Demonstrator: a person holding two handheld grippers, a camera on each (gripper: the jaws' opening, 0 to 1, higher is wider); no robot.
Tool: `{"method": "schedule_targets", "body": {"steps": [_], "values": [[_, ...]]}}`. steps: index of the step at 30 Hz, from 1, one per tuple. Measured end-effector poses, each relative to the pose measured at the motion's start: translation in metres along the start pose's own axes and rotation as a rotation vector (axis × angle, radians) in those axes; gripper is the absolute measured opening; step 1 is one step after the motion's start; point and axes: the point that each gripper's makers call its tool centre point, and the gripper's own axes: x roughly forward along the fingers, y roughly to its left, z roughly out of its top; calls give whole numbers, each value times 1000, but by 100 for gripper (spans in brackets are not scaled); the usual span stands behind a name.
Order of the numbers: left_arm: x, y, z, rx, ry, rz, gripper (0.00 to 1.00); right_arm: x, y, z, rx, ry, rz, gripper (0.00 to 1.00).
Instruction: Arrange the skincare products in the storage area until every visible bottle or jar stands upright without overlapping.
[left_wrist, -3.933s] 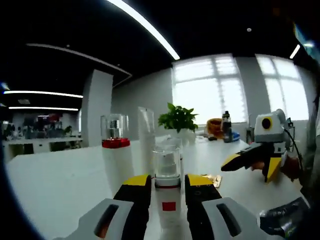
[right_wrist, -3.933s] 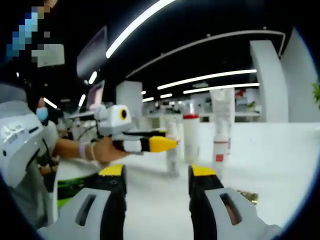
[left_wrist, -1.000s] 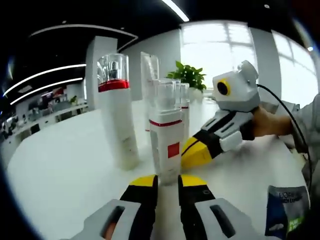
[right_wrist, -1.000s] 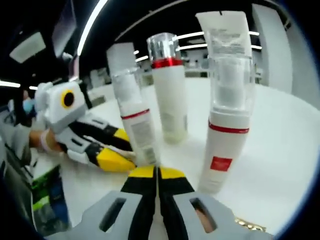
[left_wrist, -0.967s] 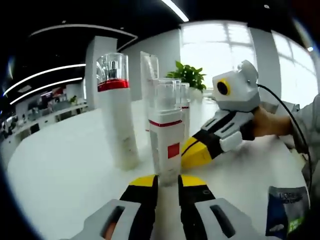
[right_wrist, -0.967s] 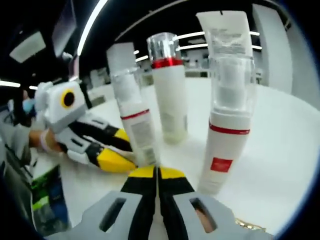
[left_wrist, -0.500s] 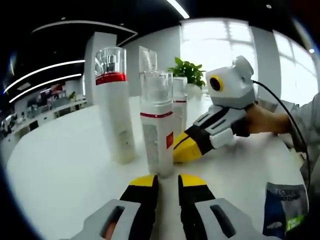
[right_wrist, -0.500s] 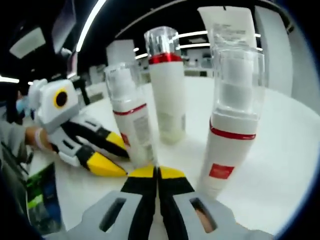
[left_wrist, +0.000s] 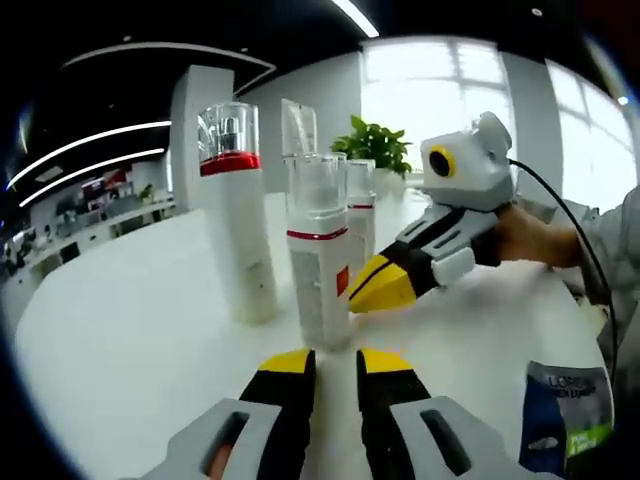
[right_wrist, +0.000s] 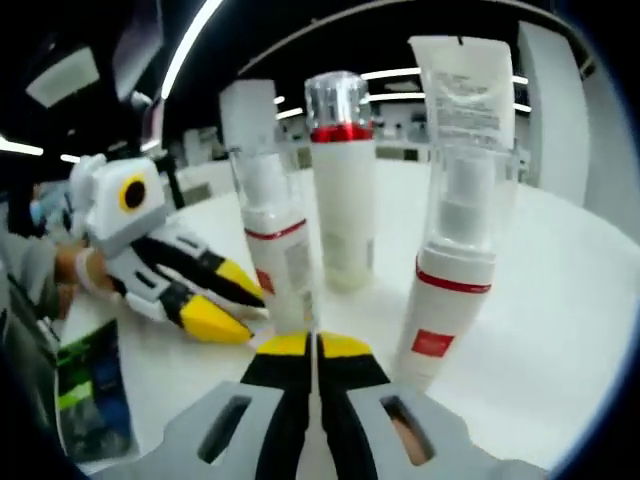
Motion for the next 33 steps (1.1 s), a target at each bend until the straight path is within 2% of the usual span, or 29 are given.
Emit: {"method": "schedule_targets", "body": {"steps": [5,7,11,17,20,24,26,28,30,33], "values": [[-18,8,4,-6,-22,24,18,-18,7,6,0,-35,11,2],[-28,11,6,-4,-35,35,18,-24,21,12,-1,-70,69,6],[-52,17,17,-10,-97,69,19,-39,36,24,8,-141,117,13],[-76,9,24,-19,-140,64,27,-58,44,44,-33,-236,118,17],[-87,4,29,-2,-170,76,29,-66,53,52,-44,-281,134,23],[-103,-4,36,19,-205,85,33,-71,65,54,-49,-291,151,33],[-110,-8,39,18,-220,81,38,-74,72,53,-50,-293,165,40],[-119,-14,40,19,-231,74,39,-77,80,52,-42,-297,185,48],[-130,-22,36,33,-221,63,39,-80,89,48,-27,-286,214,55],[-141,-35,22,35,-180,24,38,-84,105,37,12,-246,271,72]]}}
